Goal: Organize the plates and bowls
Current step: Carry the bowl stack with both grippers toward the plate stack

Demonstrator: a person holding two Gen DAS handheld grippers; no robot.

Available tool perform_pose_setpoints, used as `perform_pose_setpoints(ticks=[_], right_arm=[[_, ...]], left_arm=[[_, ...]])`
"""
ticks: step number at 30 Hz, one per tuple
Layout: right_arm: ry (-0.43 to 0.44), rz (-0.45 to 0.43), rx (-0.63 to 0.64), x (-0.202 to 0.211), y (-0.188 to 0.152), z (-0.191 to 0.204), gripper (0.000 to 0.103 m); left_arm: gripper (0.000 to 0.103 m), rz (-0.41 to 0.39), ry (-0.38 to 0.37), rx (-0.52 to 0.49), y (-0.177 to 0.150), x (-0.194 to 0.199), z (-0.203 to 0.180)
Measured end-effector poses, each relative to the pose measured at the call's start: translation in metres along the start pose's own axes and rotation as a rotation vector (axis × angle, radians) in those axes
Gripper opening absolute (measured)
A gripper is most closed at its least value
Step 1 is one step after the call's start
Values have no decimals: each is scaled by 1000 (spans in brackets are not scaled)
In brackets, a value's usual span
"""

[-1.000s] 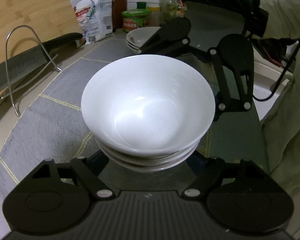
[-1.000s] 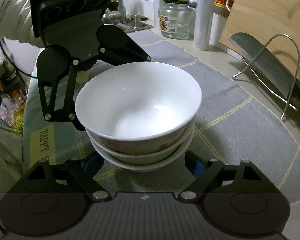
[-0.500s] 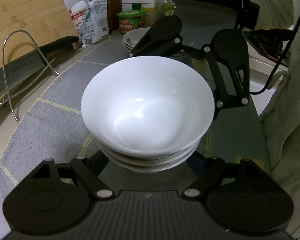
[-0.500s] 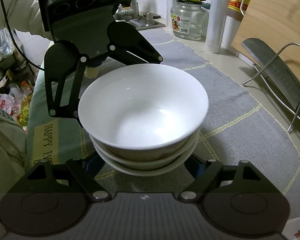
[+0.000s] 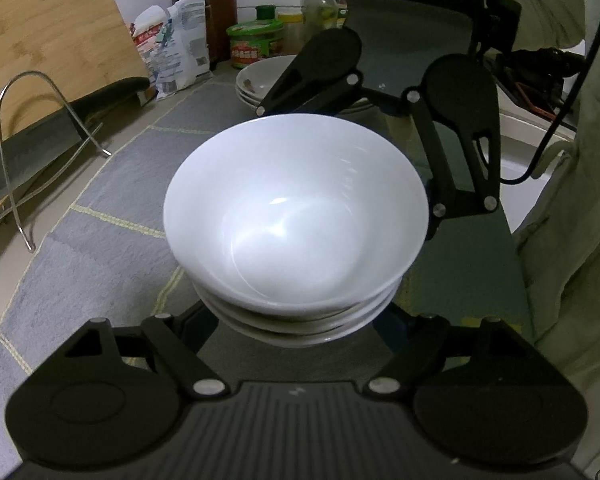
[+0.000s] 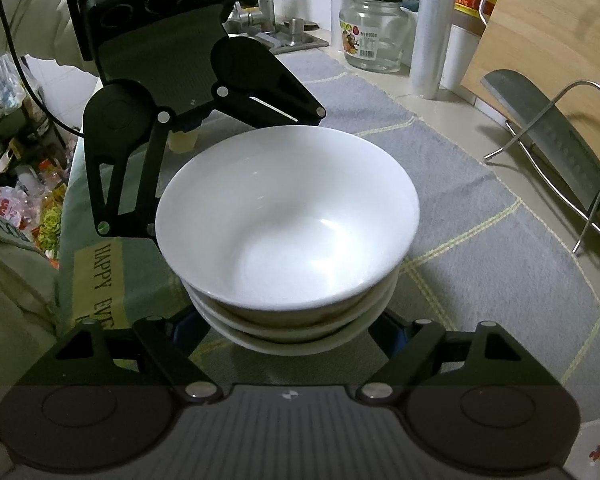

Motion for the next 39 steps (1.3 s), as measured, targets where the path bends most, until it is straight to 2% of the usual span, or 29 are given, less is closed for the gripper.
perform_pose_setpoints(ticks=[18, 29, 39], right_arm=[[-14, -16, 28, 52, -21, 4, 88], [-36, -36, 32, 103, -50, -16, 88], [-100, -28, 10, 141, -88, -49, 88]], left_arm=[[83, -20, 39, -7, 38, -1, -19], [83, -44, 55, -34, 92, -19, -46], [83, -74, 41, -88, 145, -56, -53]])
Point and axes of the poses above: each gripper's, at about its wrist camera, not at the fingertips, and x roughly against the way its jaws point, z to its left, y to its top, the point moved 8 cm from there along -x, roughly the way its jaws point, and after that the axes turned 2 degrees about y, right-handed, at the moved point
